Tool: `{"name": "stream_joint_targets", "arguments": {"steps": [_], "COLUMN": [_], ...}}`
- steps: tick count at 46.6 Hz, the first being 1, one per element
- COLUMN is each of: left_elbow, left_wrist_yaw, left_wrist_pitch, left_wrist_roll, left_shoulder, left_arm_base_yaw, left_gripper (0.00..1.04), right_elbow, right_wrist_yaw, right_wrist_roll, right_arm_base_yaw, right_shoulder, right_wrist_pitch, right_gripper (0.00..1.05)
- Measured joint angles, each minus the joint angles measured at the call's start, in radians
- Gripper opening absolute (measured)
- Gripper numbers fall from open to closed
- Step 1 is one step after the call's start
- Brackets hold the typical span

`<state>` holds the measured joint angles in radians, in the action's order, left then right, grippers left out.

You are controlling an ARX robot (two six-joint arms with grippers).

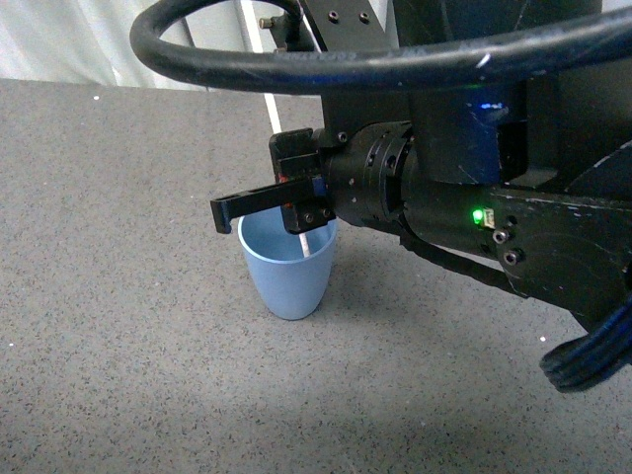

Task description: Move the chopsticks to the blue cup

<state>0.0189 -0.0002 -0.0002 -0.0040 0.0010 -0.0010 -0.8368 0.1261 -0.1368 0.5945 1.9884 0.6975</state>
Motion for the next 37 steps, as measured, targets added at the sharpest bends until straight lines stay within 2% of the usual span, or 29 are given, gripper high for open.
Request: {"name": "stream_joint_targets", "arguments": {"steps": [12,17,22,29,37], "left_elbow": [0.0,0.0,0.0,0.0,0.0], "left_wrist_yaw": [0.0,0.0,0.0,0.0,0.0], "left_wrist_pitch": [0.0,0.0,0.0,0.0,0.0], "left_wrist_roll": [0.0,0.0,0.0,0.0,0.0], "left_shoulder": [0.0,0.0,0.0,0.0,0.0], "left_arm_base_yaw": [0.0,0.0,0.0,0.0,0.0], "left_gripper": [0.98,0.98,0.98,0.98,0.98], "right_elbow": [0.053,0.097,0.136,0.214,0.355], "right_wrist_yaw": [-0.005,-0.048,-0.092,-0.188,-0.365], "right_wrist_roll": [-0.004,-0.019,-0.034,-0.044,-0.026], "right_arm_base_yaw": [-0.017,-0.039,-0.066,-0.131,-0.242], "right_shoulder": [-0.074,-0.137,-0.203,-0.336,-0.537], "right_wrist_pitch": [0.028,0.05,0.051,0.024,-0.035], "right_gripper": [0.62,0.84,0.97,0.95,0.95]}}
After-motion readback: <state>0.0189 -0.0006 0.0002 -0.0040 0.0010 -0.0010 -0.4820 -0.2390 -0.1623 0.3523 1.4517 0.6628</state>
